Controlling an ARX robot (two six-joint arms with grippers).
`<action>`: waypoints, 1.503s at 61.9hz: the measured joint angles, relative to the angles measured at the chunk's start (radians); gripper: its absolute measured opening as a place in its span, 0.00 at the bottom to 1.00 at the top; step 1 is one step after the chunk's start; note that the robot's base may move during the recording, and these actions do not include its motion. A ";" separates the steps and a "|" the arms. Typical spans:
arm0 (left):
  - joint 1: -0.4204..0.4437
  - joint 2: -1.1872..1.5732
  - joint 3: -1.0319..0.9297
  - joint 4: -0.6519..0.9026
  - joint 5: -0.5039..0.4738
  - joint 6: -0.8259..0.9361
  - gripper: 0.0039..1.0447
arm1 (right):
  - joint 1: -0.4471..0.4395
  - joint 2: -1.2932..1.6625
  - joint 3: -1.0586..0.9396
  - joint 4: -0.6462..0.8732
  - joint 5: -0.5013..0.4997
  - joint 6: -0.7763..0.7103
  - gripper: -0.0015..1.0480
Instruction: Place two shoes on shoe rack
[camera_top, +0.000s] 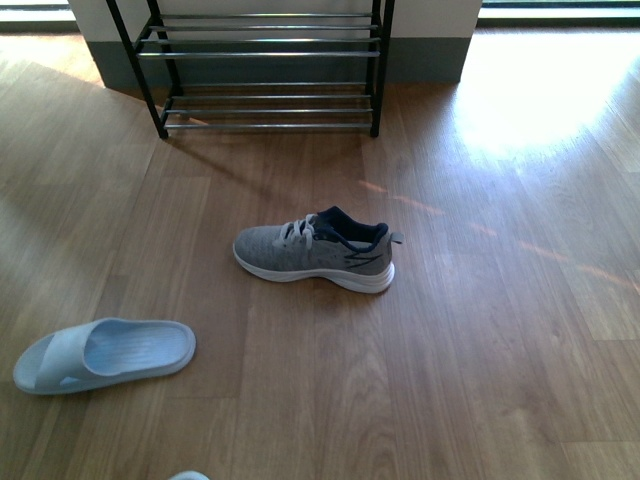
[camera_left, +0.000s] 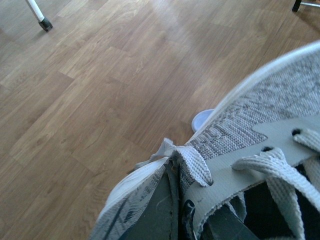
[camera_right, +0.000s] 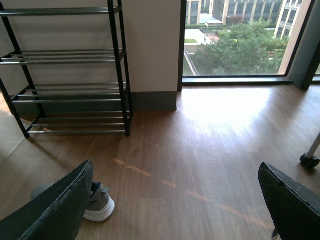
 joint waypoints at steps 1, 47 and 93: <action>0.001 -0.001 0.000 0.001 0.000 0.003 0.01 | 0.000 0.000 0.000 0.000 0.000 0.000 0.91; 0.005 -0.024 -0.013 0.060 -0.057 0.098 0.01 | 0.000 0.000 0.000 0.000 -0.003 0.000 0.91; 0.005 -0.024 -0.014 0.064 -0.059 0.103 0.01 | -0.027 1.558 0.353 0.658 -0.508 -0.520 0.91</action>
